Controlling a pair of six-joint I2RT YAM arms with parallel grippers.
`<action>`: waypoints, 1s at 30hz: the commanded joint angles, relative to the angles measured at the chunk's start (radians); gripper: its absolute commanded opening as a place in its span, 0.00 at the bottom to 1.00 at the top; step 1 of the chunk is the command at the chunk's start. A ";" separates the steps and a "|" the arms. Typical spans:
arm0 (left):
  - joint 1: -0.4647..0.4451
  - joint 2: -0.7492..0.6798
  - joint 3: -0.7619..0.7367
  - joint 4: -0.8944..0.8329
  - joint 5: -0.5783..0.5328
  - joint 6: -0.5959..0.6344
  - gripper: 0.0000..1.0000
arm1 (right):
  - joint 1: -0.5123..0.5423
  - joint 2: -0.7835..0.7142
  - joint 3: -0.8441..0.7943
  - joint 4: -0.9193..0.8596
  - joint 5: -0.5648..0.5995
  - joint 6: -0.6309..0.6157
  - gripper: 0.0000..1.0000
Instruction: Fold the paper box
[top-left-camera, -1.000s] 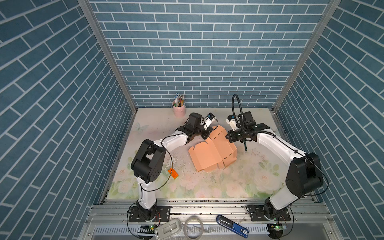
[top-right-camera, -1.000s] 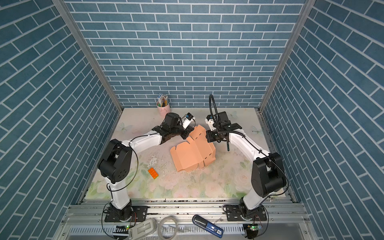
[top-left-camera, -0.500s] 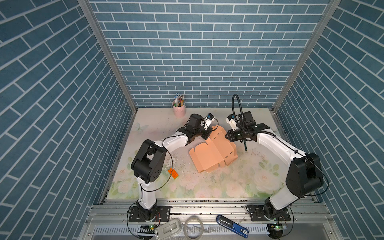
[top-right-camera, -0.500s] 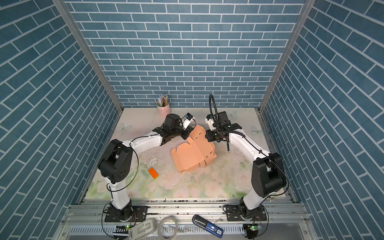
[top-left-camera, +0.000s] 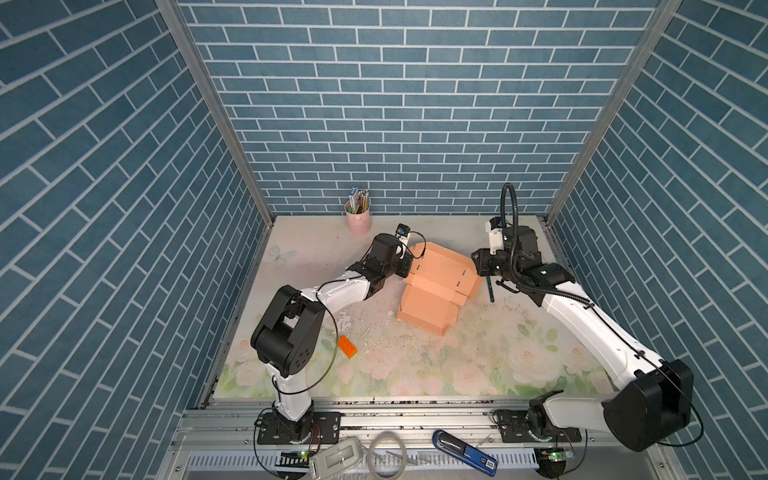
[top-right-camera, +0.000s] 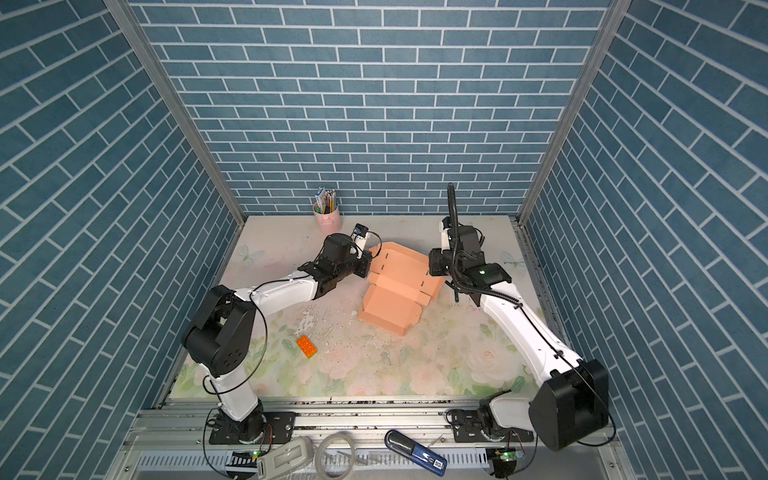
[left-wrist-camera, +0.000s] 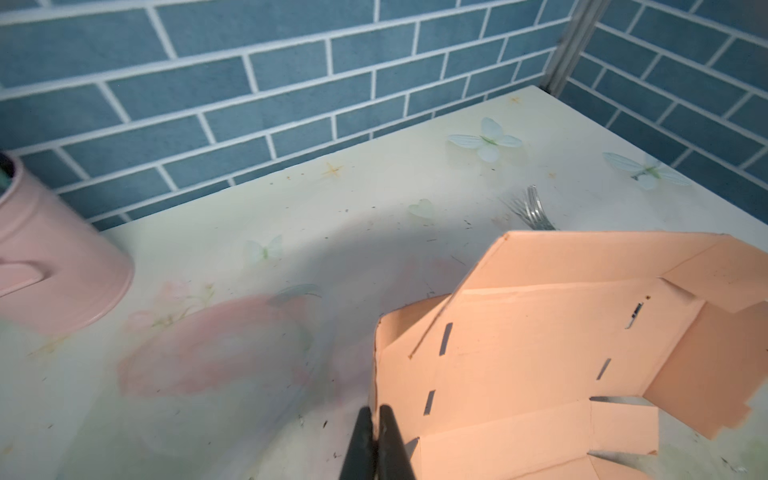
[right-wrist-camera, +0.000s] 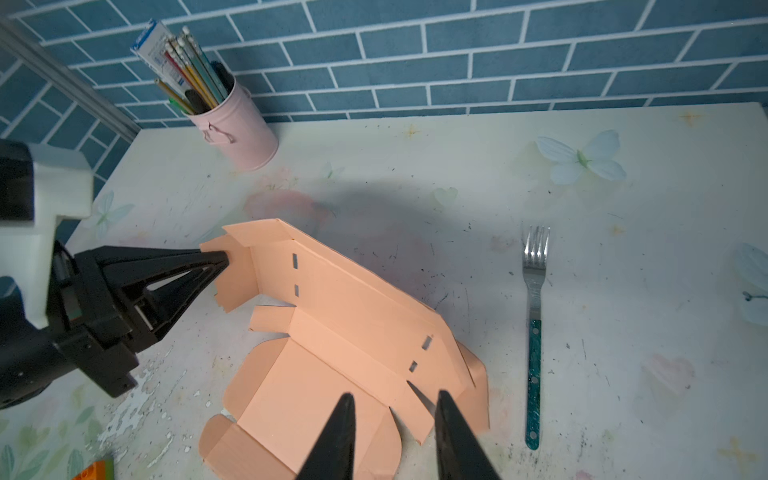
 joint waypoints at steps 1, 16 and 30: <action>-0.011 -0.054 -0.061 0.060 -0.146 -0.073 0.02 | -0.003 -0.041 -0.061 0.068 0.044 0.080 0.35; -0.045 -0.154 -0.241 0.194 -0.194 -0.123 0.01 | -0.011 -0.064 -0.360 0.387 -0.103 0.062 0.42; -0.052 -0.154 -0.257 0.213 -0.180 -0.112 0.01 | -0.020 0.032 -0.445 0.530 -0.041 0.071 0.41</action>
